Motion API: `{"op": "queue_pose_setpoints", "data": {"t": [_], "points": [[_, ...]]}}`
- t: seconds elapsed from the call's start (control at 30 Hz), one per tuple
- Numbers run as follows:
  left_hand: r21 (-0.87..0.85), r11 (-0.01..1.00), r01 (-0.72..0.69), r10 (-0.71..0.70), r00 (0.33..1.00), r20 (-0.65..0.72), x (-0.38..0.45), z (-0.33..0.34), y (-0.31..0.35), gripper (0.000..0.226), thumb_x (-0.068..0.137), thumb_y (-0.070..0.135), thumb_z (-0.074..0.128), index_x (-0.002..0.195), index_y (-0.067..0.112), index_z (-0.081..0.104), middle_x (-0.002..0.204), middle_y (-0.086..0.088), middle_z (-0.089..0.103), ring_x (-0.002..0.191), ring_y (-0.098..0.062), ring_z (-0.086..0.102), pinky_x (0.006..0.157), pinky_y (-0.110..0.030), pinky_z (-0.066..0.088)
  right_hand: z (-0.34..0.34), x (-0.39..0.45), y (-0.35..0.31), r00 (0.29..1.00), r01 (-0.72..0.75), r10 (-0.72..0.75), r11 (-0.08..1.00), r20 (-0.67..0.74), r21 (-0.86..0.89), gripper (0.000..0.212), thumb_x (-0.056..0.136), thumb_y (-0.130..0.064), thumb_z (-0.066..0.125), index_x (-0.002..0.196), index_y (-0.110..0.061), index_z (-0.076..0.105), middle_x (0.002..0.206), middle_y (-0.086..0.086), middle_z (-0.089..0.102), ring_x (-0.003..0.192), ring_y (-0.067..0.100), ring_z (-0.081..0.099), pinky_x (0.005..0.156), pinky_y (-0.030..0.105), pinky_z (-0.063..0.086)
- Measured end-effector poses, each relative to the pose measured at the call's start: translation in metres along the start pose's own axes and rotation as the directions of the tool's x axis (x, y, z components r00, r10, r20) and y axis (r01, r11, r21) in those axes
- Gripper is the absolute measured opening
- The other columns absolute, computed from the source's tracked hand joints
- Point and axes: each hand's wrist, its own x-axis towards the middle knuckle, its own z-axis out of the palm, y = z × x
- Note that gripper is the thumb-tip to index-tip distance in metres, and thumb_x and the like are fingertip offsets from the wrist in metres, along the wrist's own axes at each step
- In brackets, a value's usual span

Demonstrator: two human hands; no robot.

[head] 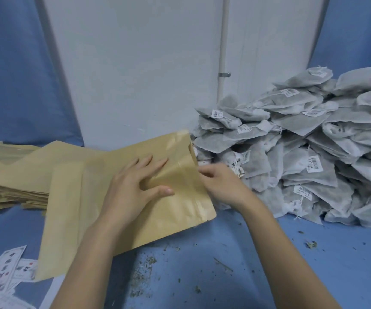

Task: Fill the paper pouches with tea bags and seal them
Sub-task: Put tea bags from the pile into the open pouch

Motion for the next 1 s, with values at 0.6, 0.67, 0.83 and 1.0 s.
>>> {"op": "queue_pose_setpoints", "data": {"t": [0.6,0.67,0.83,1.0], "points": [[0.083,0.997,0.0,0.001,1.0,-0.014,0.001,0.002,0.003,0.072,0.061,0.06,0.061,0.128,0.053,0.034,0.151,0.009,0.033,0.143,-0.015,0.019,0.115,-0.032,0.014,-0.028,0.025,0.065,0.83,-0.286,-0.198,0.651,-0.521,-0.703,0.048,0.092,-0.041,0.051,0.133,-0.017,0.047,0.149,0.011,0.028,0.127,0.031,0.026,0.103,0.04,0.025],[0.089,0.996,0.002,-0.001,1.0,-0.017,0.001,-0.001,0.005,0.073,0.06,0.062,0.057,0.128,0.053,0.032,0.151,0.009,0.032,0.144,-0.016,0.018,0.115,-0.033,0.014,-0.029,0.026,0.062,0.753,-0.187,-0.293,0.763,-0.589,-0.619,0.042,0.088,-0.032,0.061,0.122,-0.008,0.058,0.13,0.01,0.053,0.118,0.03,0.036,0.096,0.035,0.031],[0.109,0.994,0.005,-0.001,0.999,-0.032,0.001,-0.011,0.011,0.073,0.059,0.066,0.053,0.129,0.054,0.035,0.151,0.009,0.032,0.143,-0.015,0.019,0.113,-0.032,0.015,-0.036,0.018,0.051,0.573,-0.017,-0.204,0.965,-0.794,-0.26,0.013,0.083,-0.019,0.068,0.096,-0.015,0.066,0.093,-0.004,0.065,0.092,0.012,0.054,0.078,0.015,0.034],[0.211,0.977,-0.001,0.001,1.0,0.001,0.002,-0.011,0.011,0.069,0.069,0.056,0.062,0.134,0.047,0.041,0.152,0.004,0.033,0.143,-0.02,0.02,0.111,-0.032,0.015,-0.052,0.008,0.035,0.489,0.218,-0.038,0.973,-0.872,0.079,0.022,0.084,-0.017,0.066,0.096,-0.028,0.05,0.09,-0.019,0.054,0.089,0.003,0.056,0.071,0.002,0.04]]}}
